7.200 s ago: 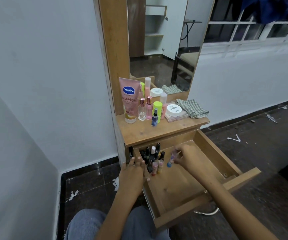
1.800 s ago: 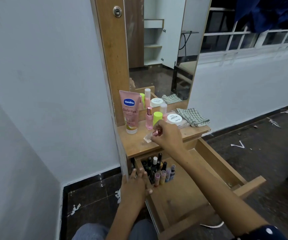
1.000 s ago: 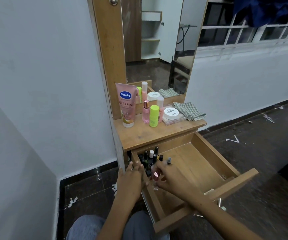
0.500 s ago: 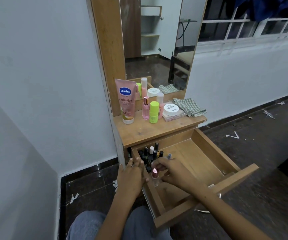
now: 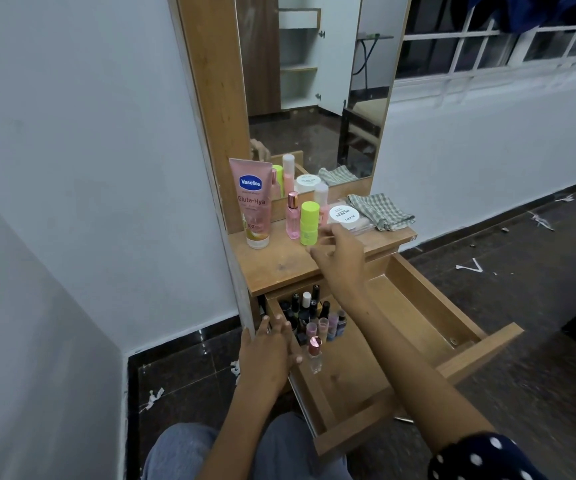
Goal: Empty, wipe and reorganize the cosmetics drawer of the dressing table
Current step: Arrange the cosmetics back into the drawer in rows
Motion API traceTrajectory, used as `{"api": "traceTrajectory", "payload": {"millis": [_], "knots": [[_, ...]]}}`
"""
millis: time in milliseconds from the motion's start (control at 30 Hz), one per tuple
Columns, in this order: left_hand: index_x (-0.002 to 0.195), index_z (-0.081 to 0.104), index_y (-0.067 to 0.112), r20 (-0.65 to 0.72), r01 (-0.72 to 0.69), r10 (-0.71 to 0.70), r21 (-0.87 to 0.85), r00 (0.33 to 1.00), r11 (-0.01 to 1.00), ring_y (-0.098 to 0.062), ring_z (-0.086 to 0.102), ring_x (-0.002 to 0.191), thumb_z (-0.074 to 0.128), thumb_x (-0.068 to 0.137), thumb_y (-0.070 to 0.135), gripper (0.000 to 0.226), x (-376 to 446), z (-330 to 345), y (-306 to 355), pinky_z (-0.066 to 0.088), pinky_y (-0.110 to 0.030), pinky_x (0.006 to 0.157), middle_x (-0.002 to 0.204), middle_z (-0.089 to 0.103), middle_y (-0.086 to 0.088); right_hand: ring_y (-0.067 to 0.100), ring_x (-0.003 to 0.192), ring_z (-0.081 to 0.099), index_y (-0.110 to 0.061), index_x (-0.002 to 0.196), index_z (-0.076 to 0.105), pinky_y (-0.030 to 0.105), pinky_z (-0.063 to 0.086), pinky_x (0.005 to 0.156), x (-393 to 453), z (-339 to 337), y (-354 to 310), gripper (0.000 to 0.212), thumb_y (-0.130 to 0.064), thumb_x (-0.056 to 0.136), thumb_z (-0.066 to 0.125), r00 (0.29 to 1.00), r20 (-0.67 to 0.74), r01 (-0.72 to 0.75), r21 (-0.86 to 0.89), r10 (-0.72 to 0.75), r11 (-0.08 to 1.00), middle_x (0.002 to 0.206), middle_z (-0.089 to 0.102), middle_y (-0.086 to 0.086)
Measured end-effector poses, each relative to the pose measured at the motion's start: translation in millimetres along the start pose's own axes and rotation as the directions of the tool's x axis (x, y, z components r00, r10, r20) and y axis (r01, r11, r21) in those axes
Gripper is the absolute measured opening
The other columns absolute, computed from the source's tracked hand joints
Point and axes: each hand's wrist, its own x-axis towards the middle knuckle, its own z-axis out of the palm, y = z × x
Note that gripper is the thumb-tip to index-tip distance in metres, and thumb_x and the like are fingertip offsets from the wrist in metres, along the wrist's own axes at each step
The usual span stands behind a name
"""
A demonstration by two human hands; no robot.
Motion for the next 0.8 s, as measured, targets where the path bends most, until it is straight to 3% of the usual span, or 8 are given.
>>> {"api": "traceTrajectory", "payload": {"millis": [200,433,667,800], "knots": [[0.153,0.01,0.021,0.018,0.004,-0.004,0.002,1.0,1.0,-0.02,0.001,0.148,0.046,0.097,0.042,0.069,2,0,0,0.005,-0.048,0.117,0.161,0.004,0.002,0.015,0.088,0.058,-0.015,0.104,0.054,0.028,0.042,0.069,29,29,-3,0.048,-0.037,0.071,0.08,0.981,-0.158,-0.12,-0.031,0.114,0.992,0.098,0.062,-0.001],[0.153,0.012,0.021,0.021,0.007,-0.006,-0.026,1.0,1.0,-0.02,0.0,0.148,0.047,0.097,0.04,0.069,0,0,1,0.003,-0.049,0.117,0.161,0.006,0.002,0.021,0.091,0.063,-0.015,0.105,0.051,0.029,0.04,0.069,38,35,-6,0.048,-0.039,0.072,0.078,0.966,-0.168,-0.213,-0.07,0.199,0.975,0.098,0.066,0.001],[0.153,0.014,0.021,-0.006,0.009,-0.009,-0.037,1.0,0.999,-0.02,0.001,0.148,0.047,0.097,0.041,0.068,-1,2,0,0.004,-0.049,0.117,0.161,0.007,0.002,0.017,0.089,0.061,-0.017,0.106,0.054,0.037,0.051,0.076,7,35,-12,0.044,-0.036,0.072,0.074,0.996,-0.04,-0.08,-0.067,0.078,0.995,0.097,0.063,-0.002],[0.153,0.013,0.019,0.011,0.014,-0.014,-0.021,1.0,1.0,-0.019,0.001,0.148,0.046,0.098,0.041,0.068,-1,0,0,0.003,-0.048,0.117,0.161,0.006,0.002,0.015,0.089,0.06,-0.016,0.11,0.055,0.035,0.052,0.076,-5,44,-19,0.046,-0.036,0.074,0.075,0.999,0.028,0.019,-0.038,-0.018,0.999,0.1,0.063,-0.002]]}}
